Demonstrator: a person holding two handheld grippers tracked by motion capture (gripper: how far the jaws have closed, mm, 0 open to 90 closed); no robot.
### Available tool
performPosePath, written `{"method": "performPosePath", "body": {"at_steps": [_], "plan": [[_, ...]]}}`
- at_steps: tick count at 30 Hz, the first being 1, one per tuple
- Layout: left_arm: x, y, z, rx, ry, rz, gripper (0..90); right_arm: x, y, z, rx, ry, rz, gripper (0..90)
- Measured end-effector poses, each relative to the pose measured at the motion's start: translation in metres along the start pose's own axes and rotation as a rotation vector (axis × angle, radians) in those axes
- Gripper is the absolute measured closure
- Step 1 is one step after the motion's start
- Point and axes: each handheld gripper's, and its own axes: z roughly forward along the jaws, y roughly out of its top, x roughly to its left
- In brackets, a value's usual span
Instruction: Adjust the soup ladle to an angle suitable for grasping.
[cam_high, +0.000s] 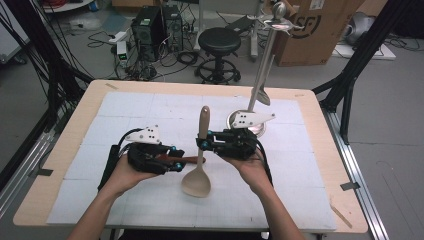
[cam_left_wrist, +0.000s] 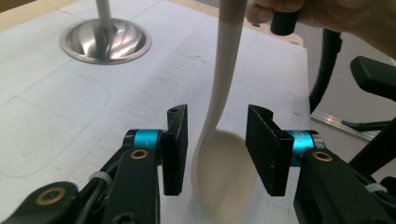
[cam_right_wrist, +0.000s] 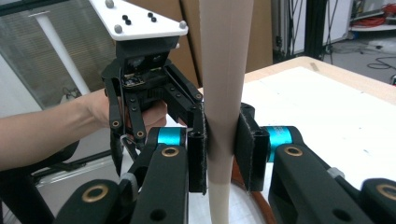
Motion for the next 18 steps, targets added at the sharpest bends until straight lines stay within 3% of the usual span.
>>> {"method": "performPosePath", "body": {"at_steps": [8, 18], "plan": [[0.012, -0.01, -0.013, -0.007, 0.056, -0.025, 50.6, -0.008, 0.004, -0.011, -0.008, -0.02, 0.001, 75.9], [0.021, -0.025, -0.029, -0.008, 0.149, -0.059, 34.3, -0.014, 0.009, -0.021, -0.012, -0.041, -0.001, 75.8]]}}
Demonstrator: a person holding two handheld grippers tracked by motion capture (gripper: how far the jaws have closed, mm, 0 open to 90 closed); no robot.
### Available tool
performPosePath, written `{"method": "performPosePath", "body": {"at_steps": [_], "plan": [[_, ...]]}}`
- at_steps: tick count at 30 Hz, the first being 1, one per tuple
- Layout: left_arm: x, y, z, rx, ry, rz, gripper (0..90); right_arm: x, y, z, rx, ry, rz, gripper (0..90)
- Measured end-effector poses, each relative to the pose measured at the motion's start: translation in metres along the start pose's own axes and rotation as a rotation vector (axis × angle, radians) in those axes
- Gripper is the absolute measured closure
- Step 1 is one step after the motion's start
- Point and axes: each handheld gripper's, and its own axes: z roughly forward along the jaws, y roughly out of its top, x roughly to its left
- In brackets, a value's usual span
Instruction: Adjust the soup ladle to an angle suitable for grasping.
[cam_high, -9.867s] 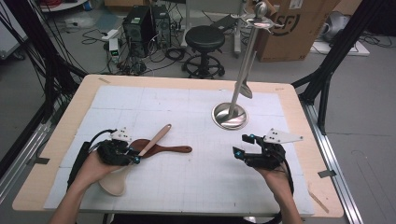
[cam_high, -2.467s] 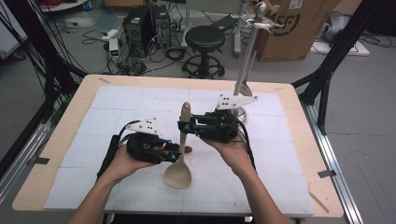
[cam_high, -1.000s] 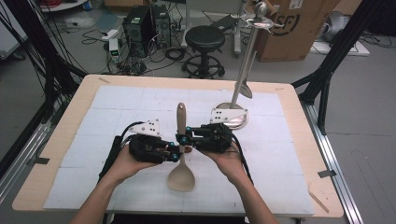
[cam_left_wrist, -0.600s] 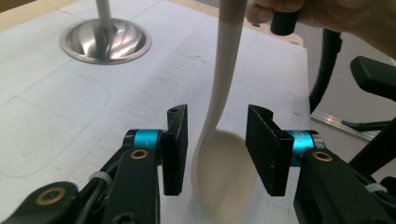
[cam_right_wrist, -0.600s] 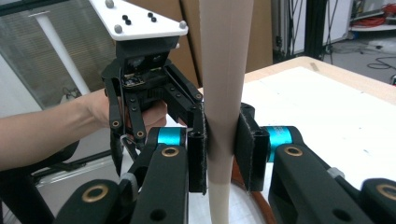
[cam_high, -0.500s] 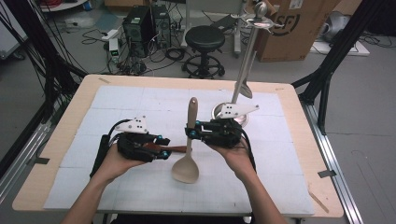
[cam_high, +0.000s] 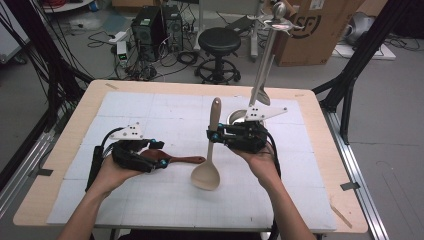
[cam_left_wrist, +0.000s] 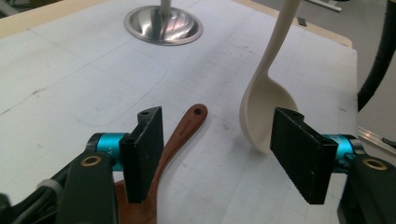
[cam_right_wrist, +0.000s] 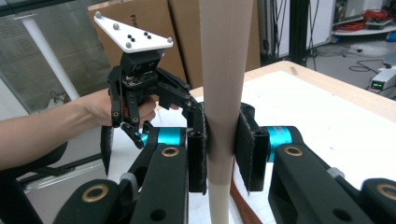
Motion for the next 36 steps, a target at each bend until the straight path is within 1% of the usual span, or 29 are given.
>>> {"method": "performPosePath", "body": {"at_steps": [2, 5, 7, 9, 13, 15, 17, 24, 26, 27, 29, 30, 34, 36], "plan": [[0.002, -0.002, -0.004, -0.008, 0.013, -0.01, 32.2, -0.002, 0.001, -0.003, -0.002, -0.007, -0.001, 75.8], [0.005, -0.006, -0.007, -0.011, 0.009, -0.03, 30.5, -0.004, 0.002, -0.008, -0.009, -0.013, 0.002, 75.9], [0.005, -0.007, -0.01, -0.011, 0.027, -0.033, 28.8, -0.005, 0.003, -0.011, -0.012, -0.022, 0.003, 75.8], [0.006, -0.008, -0.012, -0.017, 0.03, -0.032, 28.6, -0.006, 0.004, -0.015, -0.014, -0.031, -0.001, 75.8], [0.007, -0.01, -0.015, -0.011, 0.054, -0.033, 28.2, -0.008, 0.007, -0.02, -0.015, -0.051, -0.003, 75.8], [0.008, -0.011, -0.017, -0.01, 0.058, -0.037, 28.2, -0.008, 0.008, -0.023, -0.014, -0.059, -0.007, 75.8], [0.008, -0.011, -0.018, -0.019, 0.06, -0.044, 28.1, -0.009, 0.009, -0.025, -0.011, -0.066, -0.008, 75.8], [0.01, -0.012, -0.021, -0.023, 0.068, -0.045, 28.0, -0.011, 0.013, -0.032, -0.025, -0.09, -0.01, 75.8], [0.009, -0.012, -0.021, -0.024, 0.07, -0.038, 28.0, -0.01, 0.013, -0.033, -0.025, -0.087, -0.009, 75.8], [0.01, -0.012, -0.022, -0.016, 0.075, -0.032, 28.0, -0.01, 0.013, -0.033, -0.023, -0.087, -0.007, 75.8], [0.01, -0.013, -0.023, -0.013, 0.084, -0.033, 28.1, -0.009, 0.013, -0.033, -0.024, -0.081, -0.009, 75.8], [0.011, -0.013, -0.023, -0.018, 0.083, -0.041, 28.1, -0.009, 0.013, -0.034, -0.024, -0.08, -0.012, 75.8], [0.014, -0.014, -0.026, -0.023, 0.099, -0.047, 28.3, -0.01, 0.012, -0.036, -0.037, -0.075, 0.006, 75.9], [0.017, -0.015, -0.028, -0.02, 0.108, -0.046, 28.4, -0.01, 0.012, -0.038, -0.033, -0.078, 0.012, 75.8]]}}
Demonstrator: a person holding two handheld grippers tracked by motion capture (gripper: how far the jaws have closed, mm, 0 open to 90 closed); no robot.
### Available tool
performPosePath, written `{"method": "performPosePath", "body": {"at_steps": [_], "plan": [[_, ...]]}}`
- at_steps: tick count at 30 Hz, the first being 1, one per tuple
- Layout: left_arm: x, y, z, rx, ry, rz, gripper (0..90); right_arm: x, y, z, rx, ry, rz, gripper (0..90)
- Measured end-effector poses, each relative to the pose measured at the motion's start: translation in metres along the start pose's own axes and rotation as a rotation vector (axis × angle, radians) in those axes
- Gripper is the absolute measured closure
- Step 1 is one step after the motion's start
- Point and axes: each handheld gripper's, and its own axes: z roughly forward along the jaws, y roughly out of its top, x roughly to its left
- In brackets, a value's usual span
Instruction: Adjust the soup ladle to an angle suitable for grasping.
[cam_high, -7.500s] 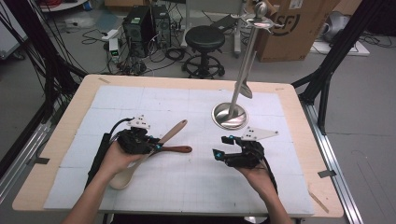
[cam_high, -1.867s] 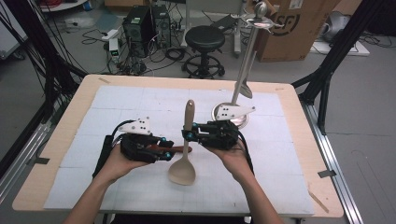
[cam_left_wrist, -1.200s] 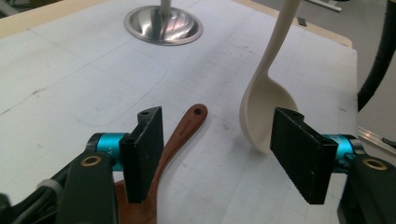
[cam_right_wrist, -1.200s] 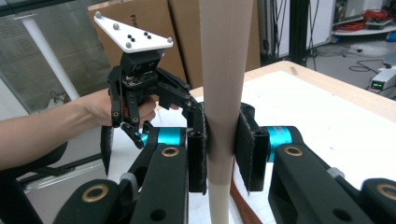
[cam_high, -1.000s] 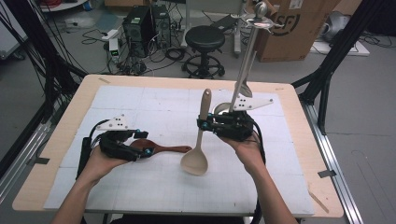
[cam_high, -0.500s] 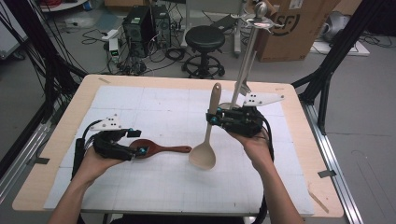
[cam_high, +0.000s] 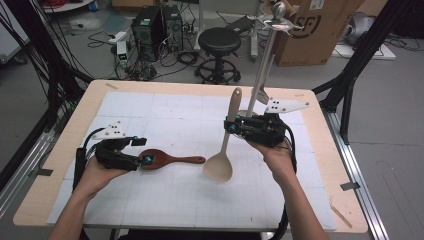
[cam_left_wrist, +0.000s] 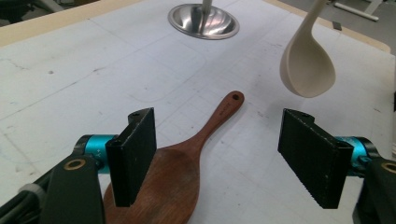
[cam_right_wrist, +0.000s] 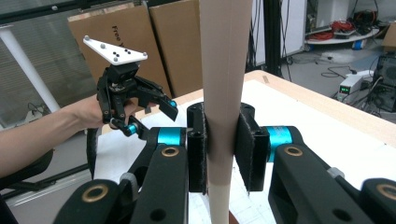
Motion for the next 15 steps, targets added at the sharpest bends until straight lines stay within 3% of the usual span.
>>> {"method": "performPosePath", "body": {"at_steps": [5, 11, 15], "plan": [[0.005, 0.0, -0.006, -0.01, 0.021, -0.005, 28.1, 0.0, -0.001, -0.001, 0.026, -0.016, 0.007, 75.8], [0.01, -0.005, -0.014, 0.037, 0.111, 0.004, 22.7, 0.004, 0.0, 0.002, 0.046, -0.023, -0.009, 75.8], [0.014, -0.011, -0.021, 0.05, 0.15, -0.01, 19.2, 0.001, -0.001, 0.003, 0.045, -0.018, -0.007, 75.8]]}}
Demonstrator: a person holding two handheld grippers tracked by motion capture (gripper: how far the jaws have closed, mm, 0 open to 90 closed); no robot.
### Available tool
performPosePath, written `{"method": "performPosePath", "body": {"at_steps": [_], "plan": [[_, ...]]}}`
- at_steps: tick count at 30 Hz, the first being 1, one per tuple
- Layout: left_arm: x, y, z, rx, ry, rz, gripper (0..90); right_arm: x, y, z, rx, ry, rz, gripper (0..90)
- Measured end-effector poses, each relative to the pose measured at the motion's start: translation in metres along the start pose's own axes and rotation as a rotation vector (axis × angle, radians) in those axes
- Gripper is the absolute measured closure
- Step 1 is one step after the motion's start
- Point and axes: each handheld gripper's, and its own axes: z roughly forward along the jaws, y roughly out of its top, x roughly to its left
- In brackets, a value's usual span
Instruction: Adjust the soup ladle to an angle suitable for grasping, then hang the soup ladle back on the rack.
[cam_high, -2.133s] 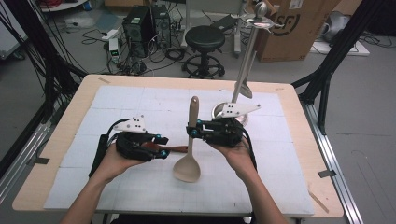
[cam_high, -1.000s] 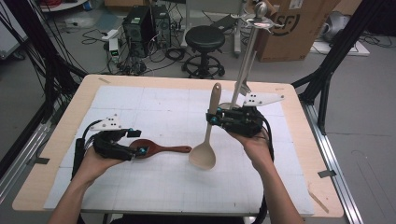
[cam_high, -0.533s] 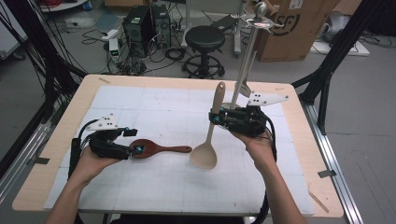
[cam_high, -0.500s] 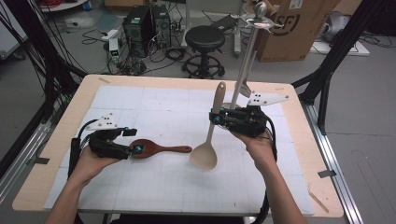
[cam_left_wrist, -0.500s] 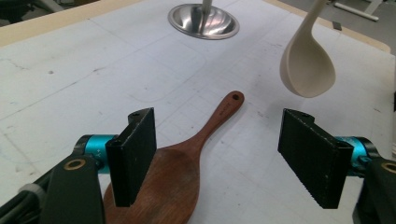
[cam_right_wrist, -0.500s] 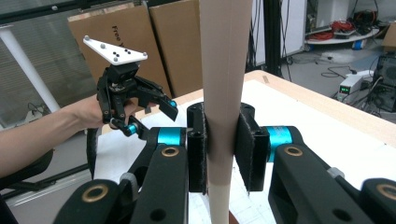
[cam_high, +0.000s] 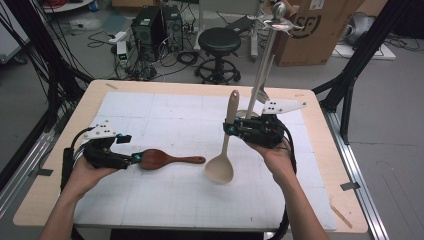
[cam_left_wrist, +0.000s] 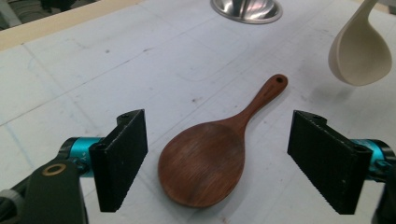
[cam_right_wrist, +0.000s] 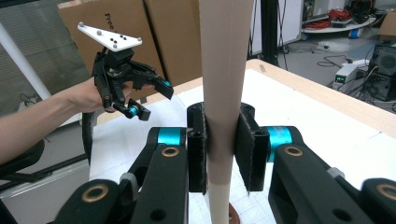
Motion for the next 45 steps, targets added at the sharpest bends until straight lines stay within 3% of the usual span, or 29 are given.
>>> {"method": "performPosePath", "body": {"at_steps": [8, 19, 45], "plan": [[0.007, -0.008, -0.003, 0.014, 0.034, -0.027, 17.3, -0.01, 0.007, -0.007, -0.029, -0.003, 0.004, 75.9], [-0.001, -0.003, 0.01, 0.022, 0.006, -0.006, 17.2, -0.02, 0.021, -0.023, -0.06, -0.037, -0.014, 75.9], [-0.002, 0.0, 0.016, 0.014, -0.017, -0.006, 17.2, -0.024, 0.052, -0.026, -0.066, -0.05, -0.053, 75.9]]}}
